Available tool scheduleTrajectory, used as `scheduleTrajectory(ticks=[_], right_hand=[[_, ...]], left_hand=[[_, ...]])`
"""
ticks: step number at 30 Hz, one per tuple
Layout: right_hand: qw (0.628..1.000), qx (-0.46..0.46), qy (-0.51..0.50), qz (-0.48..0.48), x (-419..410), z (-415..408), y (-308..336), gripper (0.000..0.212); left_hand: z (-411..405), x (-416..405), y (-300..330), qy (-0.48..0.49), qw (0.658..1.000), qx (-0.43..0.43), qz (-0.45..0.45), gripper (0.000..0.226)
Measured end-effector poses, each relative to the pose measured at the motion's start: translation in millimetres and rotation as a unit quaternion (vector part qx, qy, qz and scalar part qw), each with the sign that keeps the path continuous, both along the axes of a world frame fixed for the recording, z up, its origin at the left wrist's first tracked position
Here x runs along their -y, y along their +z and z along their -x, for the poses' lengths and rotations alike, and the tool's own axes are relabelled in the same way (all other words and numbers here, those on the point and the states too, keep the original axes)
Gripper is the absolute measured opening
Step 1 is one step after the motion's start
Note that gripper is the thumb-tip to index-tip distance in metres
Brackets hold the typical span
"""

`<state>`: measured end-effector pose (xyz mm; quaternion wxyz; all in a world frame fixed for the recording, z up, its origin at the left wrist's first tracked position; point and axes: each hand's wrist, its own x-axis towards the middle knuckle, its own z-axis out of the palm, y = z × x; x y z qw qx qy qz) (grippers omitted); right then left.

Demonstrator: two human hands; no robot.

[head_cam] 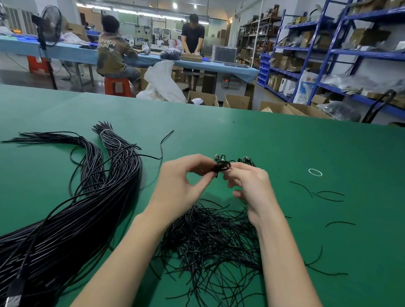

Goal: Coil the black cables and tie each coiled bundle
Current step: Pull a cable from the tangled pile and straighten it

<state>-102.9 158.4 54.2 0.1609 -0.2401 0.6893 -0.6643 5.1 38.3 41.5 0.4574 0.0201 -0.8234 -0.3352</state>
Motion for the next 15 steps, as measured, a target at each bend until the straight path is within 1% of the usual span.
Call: scheduleTrajectory(ticks=[1, 2, 3, 4, 5, 6, 7, 8, 9, 10, 13, 15], right_hand=[[1.000, 0.006, 0.003, 0.004, 0, 0, -1, 0.015], [1.000, -0.021, -0.003, 0.006, 1, 0, -2, 0.016], [0.997, -0.072, -0.016, 0.005, 2, 1, -4, 0.016], [0.991, -0.130, -0.030, 0.002, 2, 2, -6, 0.015], [0.982, -0.182, -0.039, 0.005, 2, 2, -7, 0.015], [0.974, -0.223, -0.037, 0.015, 3, 2, -8, 0.015], [0.967, -0.251, -0.028, 0.026, 4, 1, -10, 0.015], [0.962, -0.270, -0.017, 0.031, 4, 1, -11, 0.014], [0.959, -0.283, -0.007, 0.028, 3, 0, -11, 0.013], [0.955, -0.295, -0.001, 0.021, 3, 0, -12, 0.012], [0.942, -0.336, 0.014, 0.005, -2, 0, -11, 0.008], [0.933, -0.358, 0.025, 0.000, -5, 1, -9, 0.005]], left_hand=[[0, 0, -1, 0.006, 1.000, -0.002, 0.015, 0.017], [1, -1, -1, 0.004, 1.000, 0.007, -0.020, 0.016], [2, -2, 1, -0.008, 0.995, 0.021, -0.102, 0.015], [2, -1, 3, -0.036, 0.973, 0.044, -0.223, 0.013], [3, 0, 6, -0.081, 0.925, 0.072, -0.364, 0.010], [1, 2, 9, -0.134, 0.853, 0.109, -0.493, 0.010], [0, 4, 10, -0.177, 0.783, 0.151, -0.577, 0.017], [-2, 5, 10, -0.204, 0.734, 0.182, -0.622, 0.025], [-2, 6, 10, -0.220, 0.707, 0.195, -0.643, 0.029], [-2, 6, 10, -0.227, 0.697, 0.195, -0.651, 0.031], [-1, 6, 10, -0.207, 0.702, 0.176, -0.658, 0.032], [-2, 7, 10, -0.198, 0.707, 0.177, -0.656, 0.020]])
